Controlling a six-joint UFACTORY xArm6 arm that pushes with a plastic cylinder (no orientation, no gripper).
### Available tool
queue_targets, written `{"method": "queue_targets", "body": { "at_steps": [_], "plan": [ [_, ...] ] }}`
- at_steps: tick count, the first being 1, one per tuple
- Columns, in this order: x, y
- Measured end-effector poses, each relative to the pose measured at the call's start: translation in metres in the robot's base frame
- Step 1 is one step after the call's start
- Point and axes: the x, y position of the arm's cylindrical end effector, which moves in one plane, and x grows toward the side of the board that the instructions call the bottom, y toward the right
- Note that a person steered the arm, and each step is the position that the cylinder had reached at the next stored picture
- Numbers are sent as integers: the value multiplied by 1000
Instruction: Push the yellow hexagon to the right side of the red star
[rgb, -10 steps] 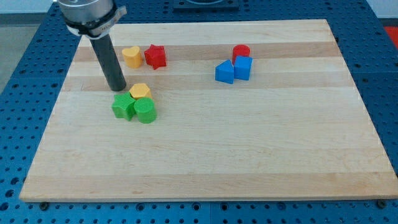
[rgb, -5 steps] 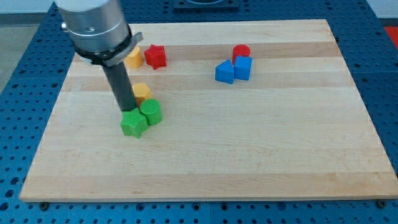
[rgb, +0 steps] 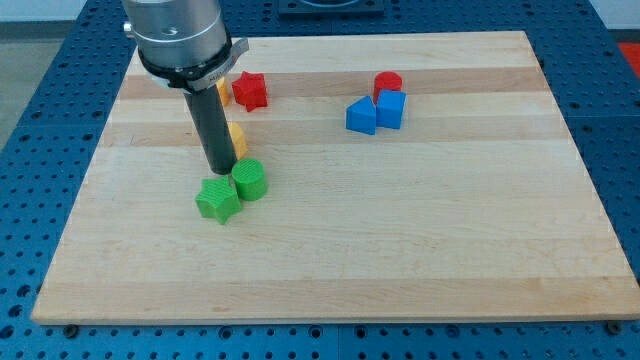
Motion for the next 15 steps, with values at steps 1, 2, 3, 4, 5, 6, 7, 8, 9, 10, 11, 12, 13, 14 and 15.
{"method": "queue_targets", "body": {
  "at_steps": [1, 2, 3, 4, 5, 6, 7, 8, 9, 10, 11, 12, 13, 14, 15],
  "plan": [
    [-3, 0],
    [-3, -4],
    [-3, -6],
    [-4, -11],
    [-12, -14],
    [-17, -16],
    [-18, -13],
    [-23, -11],
    [-29, -13],
    [-31, -25],
    [-31, -33],
    [-31, -20],
    [-33, -9],
    [-37, -9],
    [-43, -9]
  ]
}}
